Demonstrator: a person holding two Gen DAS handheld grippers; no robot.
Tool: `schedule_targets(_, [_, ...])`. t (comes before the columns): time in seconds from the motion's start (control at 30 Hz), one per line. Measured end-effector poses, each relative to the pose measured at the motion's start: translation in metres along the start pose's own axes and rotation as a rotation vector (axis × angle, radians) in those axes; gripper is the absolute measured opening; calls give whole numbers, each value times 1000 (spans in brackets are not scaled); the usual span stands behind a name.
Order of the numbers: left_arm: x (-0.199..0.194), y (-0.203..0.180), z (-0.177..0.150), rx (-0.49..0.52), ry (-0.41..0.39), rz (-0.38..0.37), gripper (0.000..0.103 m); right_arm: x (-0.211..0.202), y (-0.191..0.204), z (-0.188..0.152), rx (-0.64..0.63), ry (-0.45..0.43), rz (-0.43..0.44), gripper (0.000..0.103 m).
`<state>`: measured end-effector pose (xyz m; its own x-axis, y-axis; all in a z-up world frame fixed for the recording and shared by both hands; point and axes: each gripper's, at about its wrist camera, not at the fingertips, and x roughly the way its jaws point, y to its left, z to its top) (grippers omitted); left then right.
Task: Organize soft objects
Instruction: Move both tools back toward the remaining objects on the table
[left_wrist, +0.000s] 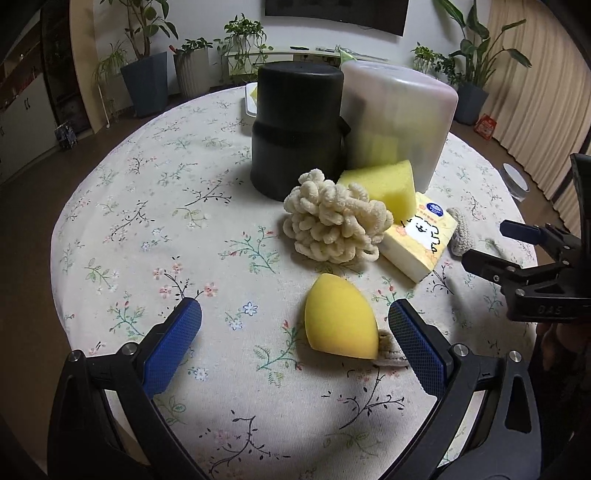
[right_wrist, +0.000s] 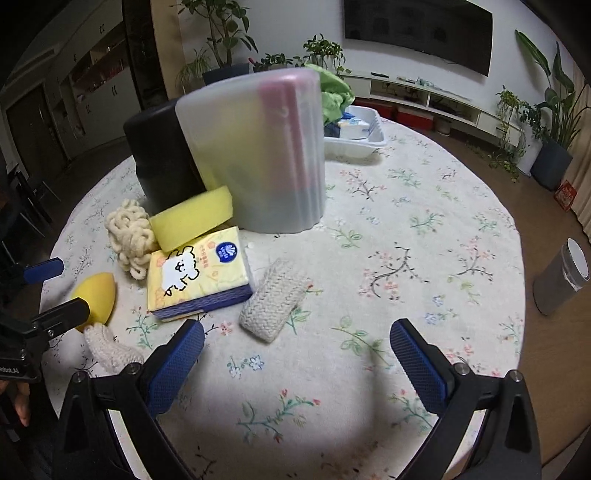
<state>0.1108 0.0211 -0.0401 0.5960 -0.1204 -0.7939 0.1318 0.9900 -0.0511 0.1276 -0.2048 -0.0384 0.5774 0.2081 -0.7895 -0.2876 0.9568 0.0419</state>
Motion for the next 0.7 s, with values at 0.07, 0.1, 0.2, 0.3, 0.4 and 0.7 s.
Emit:
schedule_targets(0.07, [1, 1, 0, -3, -2, 4, 103, 3, 0, 0, 0, 1, -6, 102])
schedule_targets(0.1, [1, 1, 0, -4, -1, 6, 103, 3, 0, 0, 2, 1, -7, 102])
schedule_targets(0.2, [6, 1, 1, -6, 10, 7, 103, 5, -2, 1, 6, 2, -12, 102])
schedule_targets(0.3, [10, -3, 0, 3, 20, 4, 103, 8, -3, 2, 10, 8, -15, 102])
schedule_targets(0.4, [14, -5, 0, 7, 26, -2, 102, 11, -2, 1, 4, 19, -16, 102])
schedule_targets(0.7, [20, -6, 0, -2, 51, -14, 101, 19, 0, 6, 2, 43, -18, 94])
